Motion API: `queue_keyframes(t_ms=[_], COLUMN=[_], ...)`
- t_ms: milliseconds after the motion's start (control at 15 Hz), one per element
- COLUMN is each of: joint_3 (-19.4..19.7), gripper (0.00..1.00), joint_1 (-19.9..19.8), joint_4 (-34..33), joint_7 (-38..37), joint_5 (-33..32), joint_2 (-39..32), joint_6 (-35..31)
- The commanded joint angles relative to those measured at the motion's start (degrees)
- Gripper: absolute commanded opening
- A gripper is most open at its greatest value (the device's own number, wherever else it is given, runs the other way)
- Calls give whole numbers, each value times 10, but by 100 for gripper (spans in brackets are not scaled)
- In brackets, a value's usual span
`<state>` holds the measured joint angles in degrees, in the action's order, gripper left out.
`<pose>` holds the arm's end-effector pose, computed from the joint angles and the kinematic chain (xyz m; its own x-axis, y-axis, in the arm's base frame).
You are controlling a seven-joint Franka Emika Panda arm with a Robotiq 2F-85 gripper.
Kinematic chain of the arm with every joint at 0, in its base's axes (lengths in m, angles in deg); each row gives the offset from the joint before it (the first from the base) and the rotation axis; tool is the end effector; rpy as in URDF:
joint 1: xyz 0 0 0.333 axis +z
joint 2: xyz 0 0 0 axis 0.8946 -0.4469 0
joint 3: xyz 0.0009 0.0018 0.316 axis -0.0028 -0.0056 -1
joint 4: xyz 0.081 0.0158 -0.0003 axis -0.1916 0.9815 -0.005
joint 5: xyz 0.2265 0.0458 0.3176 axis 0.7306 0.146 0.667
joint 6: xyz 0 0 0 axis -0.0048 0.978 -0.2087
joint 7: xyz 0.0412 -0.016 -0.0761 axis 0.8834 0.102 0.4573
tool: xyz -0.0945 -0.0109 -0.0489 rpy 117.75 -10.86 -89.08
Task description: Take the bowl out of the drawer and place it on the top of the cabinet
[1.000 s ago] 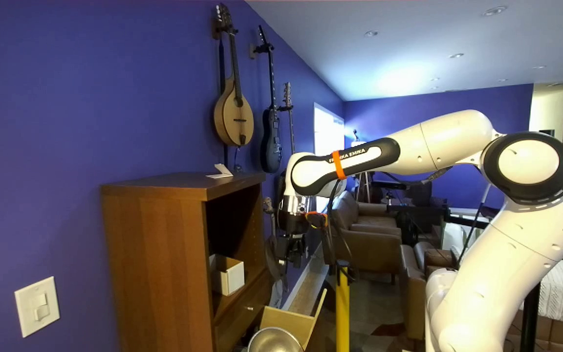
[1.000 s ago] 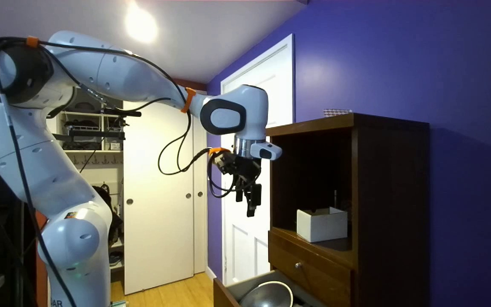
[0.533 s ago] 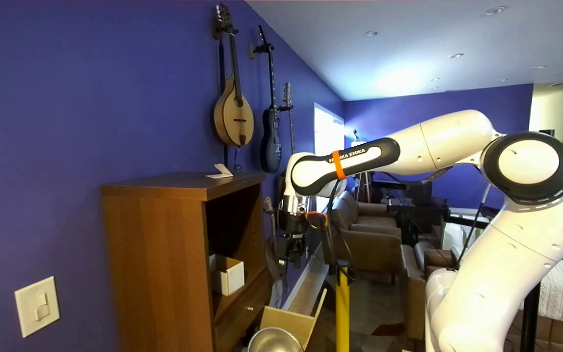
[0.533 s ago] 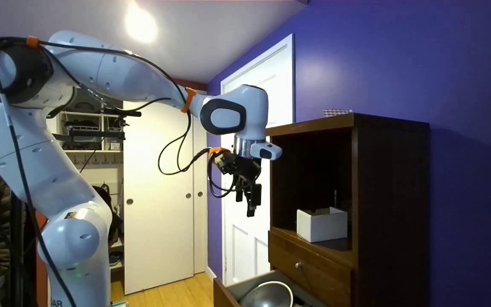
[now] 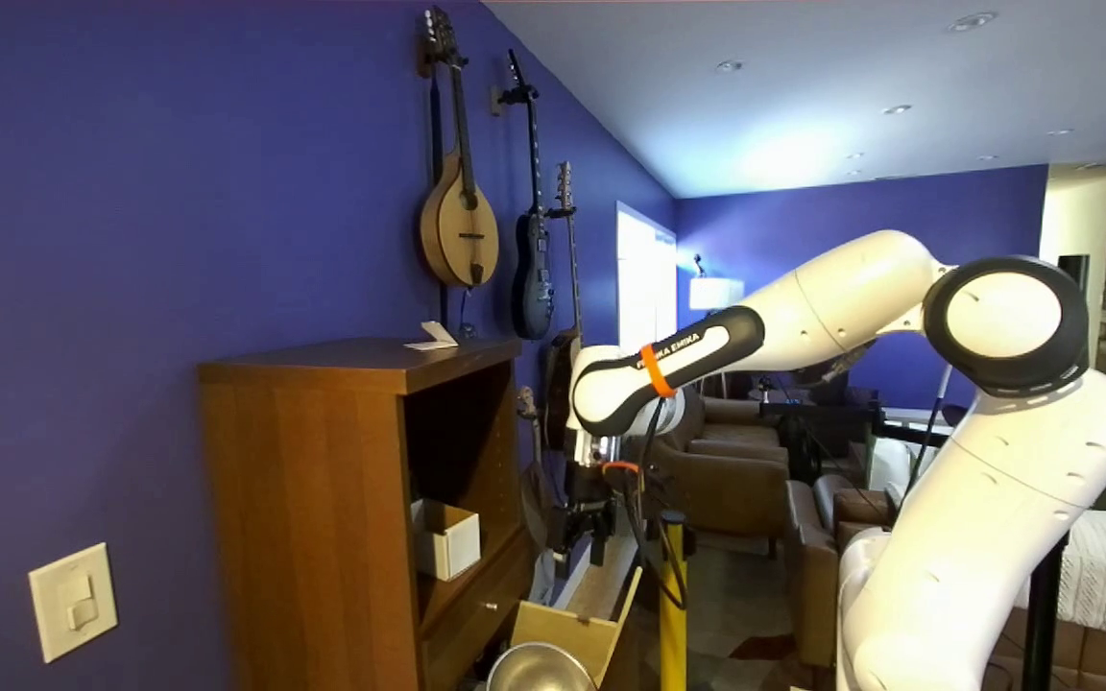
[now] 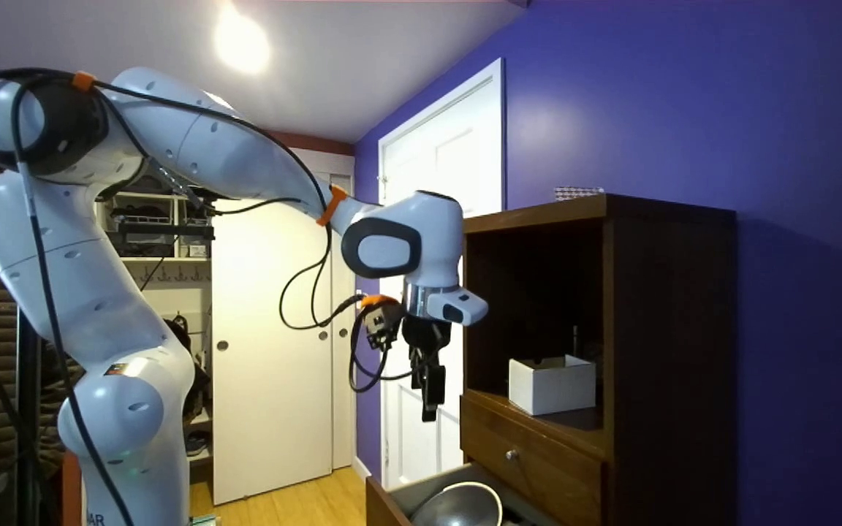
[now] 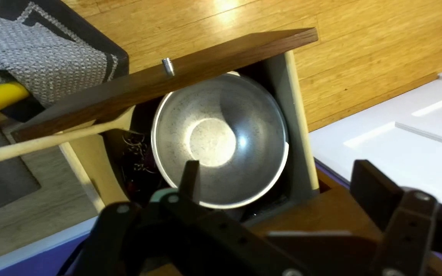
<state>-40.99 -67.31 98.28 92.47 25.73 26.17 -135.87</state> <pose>0.3873 -0.0974 0.4216 0.9640 -0.2658 -0.0006 -0.2587 -0.9378 -0.2315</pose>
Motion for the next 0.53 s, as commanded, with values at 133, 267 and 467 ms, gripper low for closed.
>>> queue_keyframes(t_ms=[133, 267, 467], joint_3=[-31, -43, -52], gripper=[100, 100, 100], joint_1=[-17, -31, -64], joint_4=[72, 69, 53], joint_7=[-36, -44, -73], joint_5=[-15, -62, -158], joint_2=[-68, -103, -162], joint_6=[-189, -236, -294])
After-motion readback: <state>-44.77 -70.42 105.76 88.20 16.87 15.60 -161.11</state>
